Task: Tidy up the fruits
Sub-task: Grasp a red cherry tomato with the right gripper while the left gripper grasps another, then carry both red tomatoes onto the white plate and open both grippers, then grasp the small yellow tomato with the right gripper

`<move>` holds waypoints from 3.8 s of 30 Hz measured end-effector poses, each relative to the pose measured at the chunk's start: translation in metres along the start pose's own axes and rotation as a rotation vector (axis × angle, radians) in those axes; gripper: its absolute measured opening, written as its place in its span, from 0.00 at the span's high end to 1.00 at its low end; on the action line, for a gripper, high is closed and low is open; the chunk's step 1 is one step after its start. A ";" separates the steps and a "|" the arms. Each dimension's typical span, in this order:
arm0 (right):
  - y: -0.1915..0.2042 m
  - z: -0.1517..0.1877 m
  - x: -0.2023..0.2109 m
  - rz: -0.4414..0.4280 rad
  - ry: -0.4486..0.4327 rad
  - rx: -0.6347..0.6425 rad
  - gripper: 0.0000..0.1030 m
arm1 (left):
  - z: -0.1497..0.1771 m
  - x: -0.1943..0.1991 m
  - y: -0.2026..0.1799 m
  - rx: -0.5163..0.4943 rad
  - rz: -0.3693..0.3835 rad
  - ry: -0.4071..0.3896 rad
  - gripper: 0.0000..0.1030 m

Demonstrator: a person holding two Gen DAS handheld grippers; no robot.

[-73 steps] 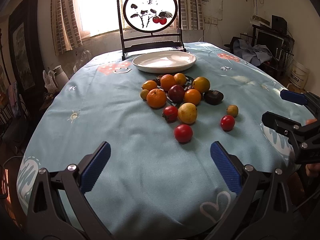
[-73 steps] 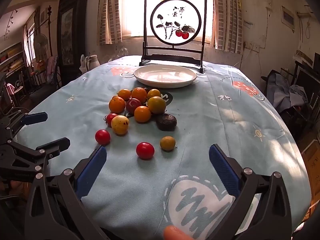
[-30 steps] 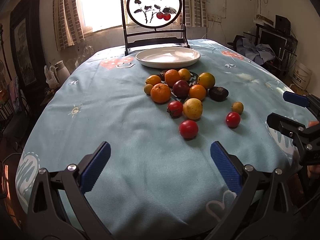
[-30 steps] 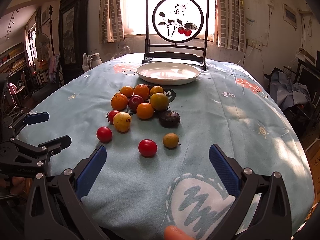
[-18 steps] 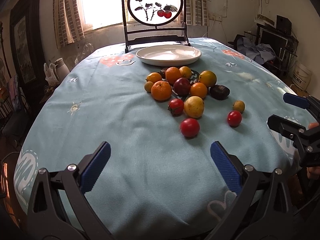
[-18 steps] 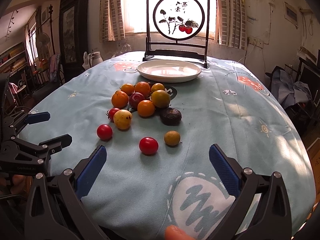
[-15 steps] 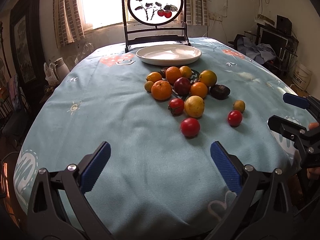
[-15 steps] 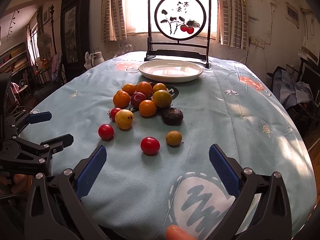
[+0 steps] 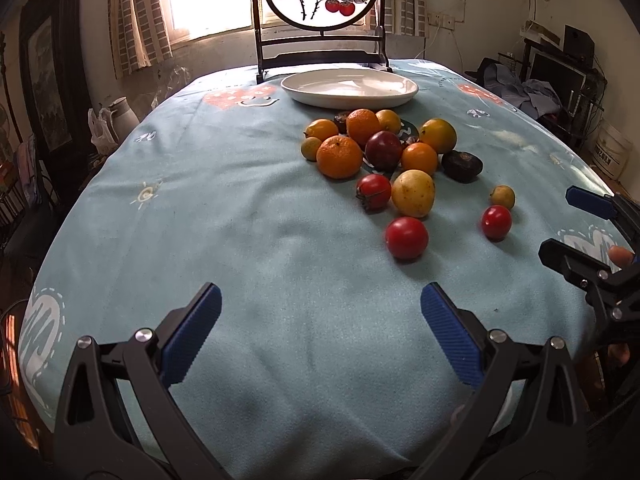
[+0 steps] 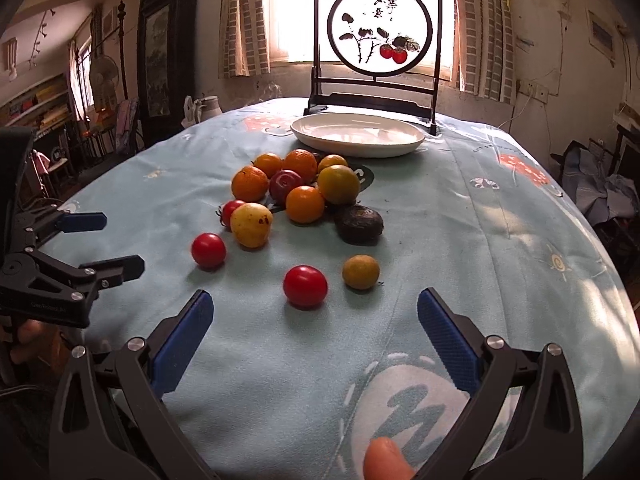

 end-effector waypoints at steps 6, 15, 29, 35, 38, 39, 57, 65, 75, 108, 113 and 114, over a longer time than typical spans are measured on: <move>-0.012 0.013 -0.025 -0.047 0.107 -0.096 0.44 | -0.008 -0.013 -0.005 -0.012 0.080 -0.003 0.03; 0.009 0.019 -0.043 -0.153 0.200 -0.069 0.47 | -0.009 -0.042 -0.042 -0.055 0.283 0.068 0.42; 0.007 0.018 -0.055 -0.147 0.253 -0.028 0.66 | -0.008 -0.063 -0.058 -0.117 0.306 0.141 0.56; 0.005 0.017 -0.054 -0.158 0.251 -0.019 0.70 | -0.008 -0.060 -0.059 -0.109 0.342 0.147 0.70; 0.006 0.007 -0.050 -0.202 0.233 -0.046 0.70 | -0.015 -0.056 -0.056 -0.103 0.360 0.140 0.70; 0.005 -0.002 -0.048 -0.224 0.218 -0.063 0.70 | -0.023 -0.054 -0.054 -0.103 0.370 0.131 0.70; -0.088 -0.126 -0.268 -0.102 0.193 -0.081 0.70 | -0.201 -0.282 0.000 0.014 0.196 0.160 0.70; -0.084 -0.108 -0.304 -0.100 0.275 -0.050 0.63 | -0.182 -0.323 -0.005 -0.012 0.180 0.246 0.68; -0.096 -0.125 -0.222 -0.065 0.160 -0.114 0.40 | -0.189 -0.232 0.017 -0.033 0.140 0.124 0.25; -0.036 0.009 -0.068 -0.071 0.242 -0.072 0.64 | -0.044 -0.073 -0.029 -0.050 0.354 0.046 0.12; -0.038 0.010 -0.069 -0.068 0.240 -0.085 0.72 | -0.047 -0.069 -0.034 -0.089 0.341 0.019 0.13; -0.038 0.010 -0.069 -0.071 0.239 -0.089 0.72 | -0.049 -0.066 -0.039 -0.124 0.346 0.002 0.14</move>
Point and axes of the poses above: each gripper's, at about its wrist camera, not at the fingertips, and x roughly against the way its jaws point, y to its left, z to its underside, the point moved 9 cm from there along -x, roughly the way its jaws point, and after that the axes turned 13 degrees about -y, right-handed, at the moved point
